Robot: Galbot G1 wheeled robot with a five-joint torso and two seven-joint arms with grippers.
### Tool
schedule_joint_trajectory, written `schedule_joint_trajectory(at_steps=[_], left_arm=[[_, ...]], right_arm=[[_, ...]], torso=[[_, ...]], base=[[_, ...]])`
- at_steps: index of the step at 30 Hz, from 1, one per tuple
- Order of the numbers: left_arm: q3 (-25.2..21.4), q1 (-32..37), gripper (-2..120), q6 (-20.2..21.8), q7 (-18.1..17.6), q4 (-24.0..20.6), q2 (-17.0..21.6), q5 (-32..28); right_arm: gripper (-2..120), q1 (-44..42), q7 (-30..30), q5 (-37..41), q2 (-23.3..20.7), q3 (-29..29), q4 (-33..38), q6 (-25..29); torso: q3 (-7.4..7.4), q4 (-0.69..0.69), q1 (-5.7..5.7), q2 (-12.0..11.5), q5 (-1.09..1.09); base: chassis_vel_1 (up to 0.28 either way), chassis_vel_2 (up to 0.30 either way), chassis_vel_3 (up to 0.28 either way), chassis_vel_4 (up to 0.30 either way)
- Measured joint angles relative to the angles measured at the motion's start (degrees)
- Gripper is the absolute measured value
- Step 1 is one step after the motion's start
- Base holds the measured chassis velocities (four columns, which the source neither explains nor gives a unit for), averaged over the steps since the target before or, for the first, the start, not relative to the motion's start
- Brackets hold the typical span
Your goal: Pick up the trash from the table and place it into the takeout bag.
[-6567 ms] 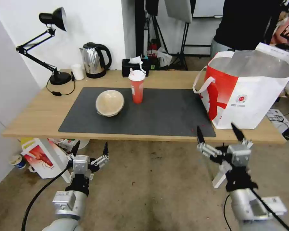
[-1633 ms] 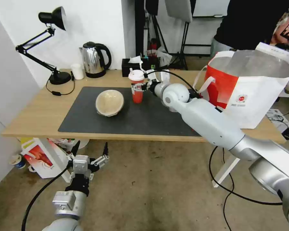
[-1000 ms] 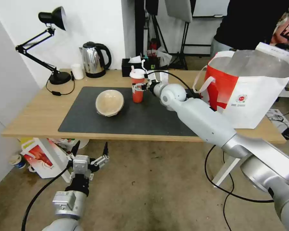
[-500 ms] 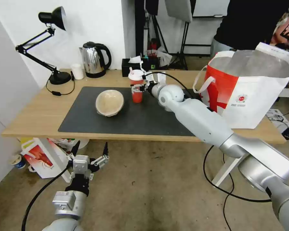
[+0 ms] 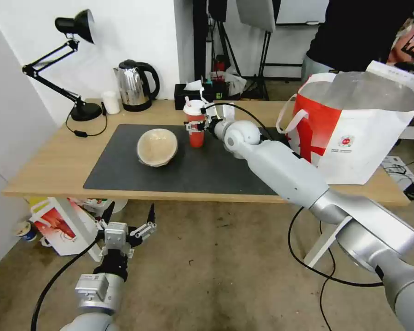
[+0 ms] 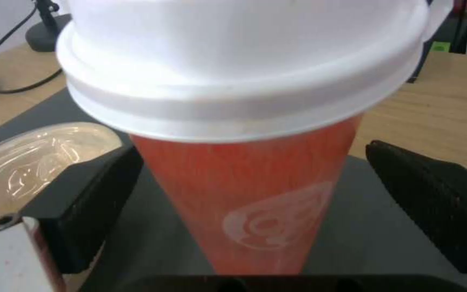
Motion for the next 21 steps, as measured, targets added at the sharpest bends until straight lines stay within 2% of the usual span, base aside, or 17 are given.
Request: schedule_joint_trajectory(at_steps=[8,11,15,17,21], left_arm=[[0.0,0.0,100,0.0,0.0,0.0,0.0,0.0],[0.0,0.0,100,0.0,0.0,0.0,0.0,0.0],[0.0,0.0,100,0.0,0.0,0.0,0.0,0.0],[0.0,0.0,100,0.0,0.0,0.0,0.0,0.0],[0.0,0.0,100,0.0,0.0,0.0,0.0,0.0]], right_arm=[[93,-0.4,0.2,0.1,0.3,0.1,-0.7,0.9],[78,-1.4,1.3,0.4,-0.6,0.1,1.0,1.0],[69,-1.9,1.8,1.1,-1.3,-0.1,2.1,1.0],[58,-2.1,1.9,1.4,-1.7,-0.2,2.7,0.9],[52,-2.1,1.9,1.5,-1.8,-0.2,2.7,0.9]], torso=[[0.0,0.0,0.0,0.0,0.0],[0.0,0.0,0.0,0.0,0.0],[0.0,-0.01,0.0,0.0,0.01],[0.0,0.0,0.0,0.0,0.01],[0.0,0.0,0.0,0.0,0.0]], base=[[0.0,0.0,0.0,0.0],[0.0,0.0,0.0,0.0],[0.0,0.0,0.0,0.0],[0.0,0.0,0.0,0.0],[0.0,0.0,0.0,0.0]])
